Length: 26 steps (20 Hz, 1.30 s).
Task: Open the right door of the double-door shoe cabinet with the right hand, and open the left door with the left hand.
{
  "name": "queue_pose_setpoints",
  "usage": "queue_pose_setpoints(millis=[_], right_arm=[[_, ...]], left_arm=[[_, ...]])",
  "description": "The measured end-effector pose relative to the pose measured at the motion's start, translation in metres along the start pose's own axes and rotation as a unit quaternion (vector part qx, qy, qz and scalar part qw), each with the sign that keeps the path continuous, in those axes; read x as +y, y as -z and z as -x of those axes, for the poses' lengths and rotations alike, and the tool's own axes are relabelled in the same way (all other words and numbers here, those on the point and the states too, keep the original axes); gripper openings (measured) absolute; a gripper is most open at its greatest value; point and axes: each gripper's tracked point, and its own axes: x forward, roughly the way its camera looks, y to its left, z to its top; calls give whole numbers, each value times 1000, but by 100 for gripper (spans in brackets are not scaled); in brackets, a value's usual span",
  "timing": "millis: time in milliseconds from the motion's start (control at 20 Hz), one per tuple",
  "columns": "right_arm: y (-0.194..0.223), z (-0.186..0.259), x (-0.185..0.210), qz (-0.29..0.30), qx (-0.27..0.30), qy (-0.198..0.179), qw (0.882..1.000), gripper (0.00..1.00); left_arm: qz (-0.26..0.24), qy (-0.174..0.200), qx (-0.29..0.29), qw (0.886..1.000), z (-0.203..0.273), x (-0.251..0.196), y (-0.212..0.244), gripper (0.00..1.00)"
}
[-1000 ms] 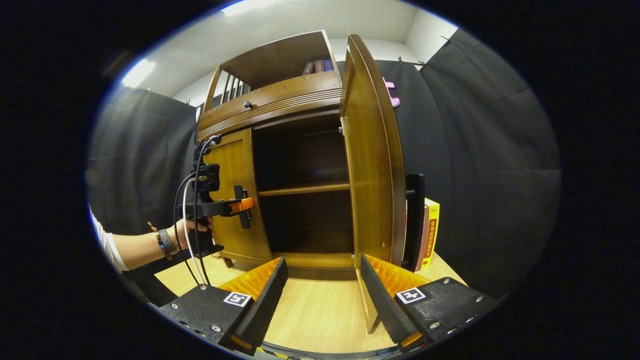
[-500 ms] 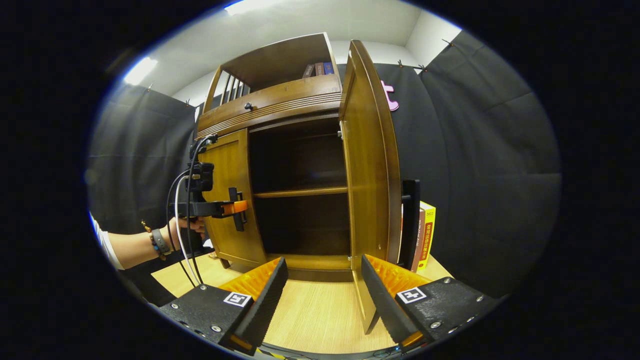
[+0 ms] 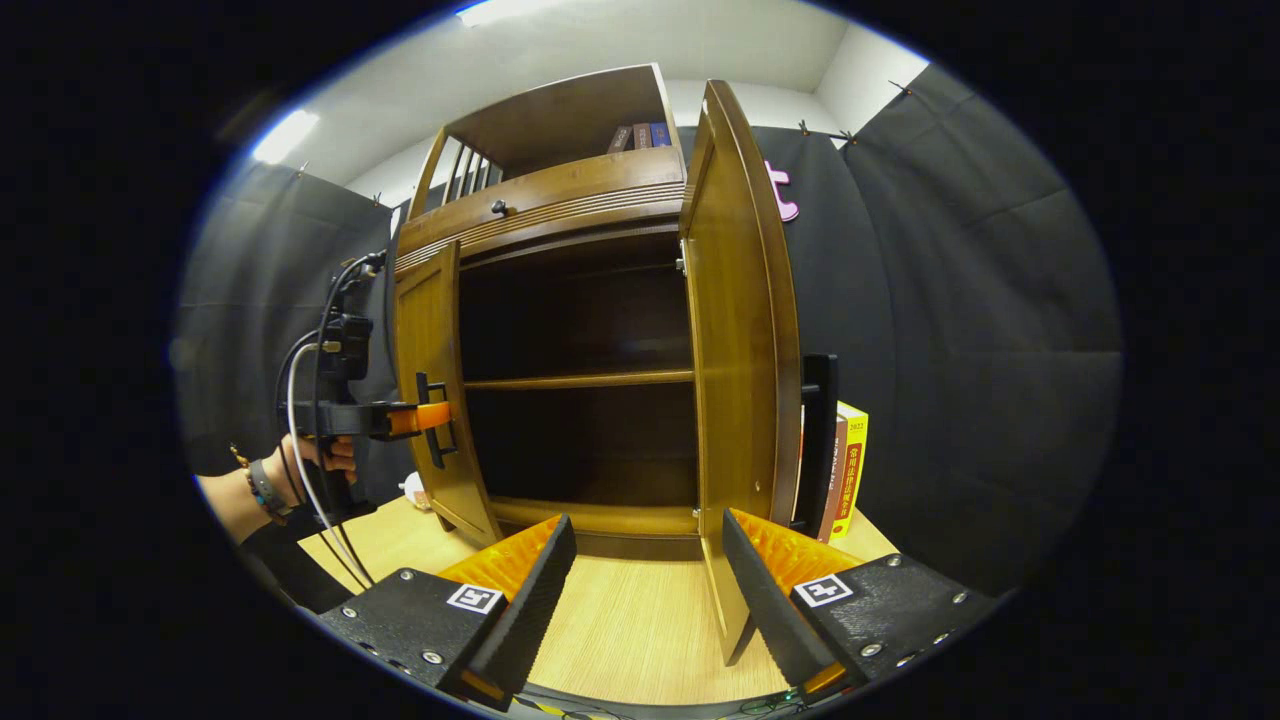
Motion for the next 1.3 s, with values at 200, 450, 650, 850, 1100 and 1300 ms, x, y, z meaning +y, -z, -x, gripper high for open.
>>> queue_pose_setpoints(millis=[200, 450, 650, 850, 1100, 1300], right_arm=[[2, -1, 1, 2, 2, -4, 1000, 90], [6, -3, 5, 4, 5, -11, 1000, 90], [9, -2, 14, 7, 13, -20, 1000, 96], [14, -4, 23, 8, 20, -30, 999, 90], [15, -4, 32, 14, 25, -38, 999, 90], [17, -5, 41, 24, 31, -39, 998, 90]], left_arm=[[4, -10, -8, 1000, 28, 16, 1, 31], [7, -42, -4, 999, 66, 47, 3, 30], [19, -59, -4, 998, 83, 68, 6, 30], [12, -80, -6, 997, 98, 92, 6, 25], [26, -69, -32, 997, 116, 119, 5, 17], [3, -79, -38, 996, 127, 142, 7, 19]])
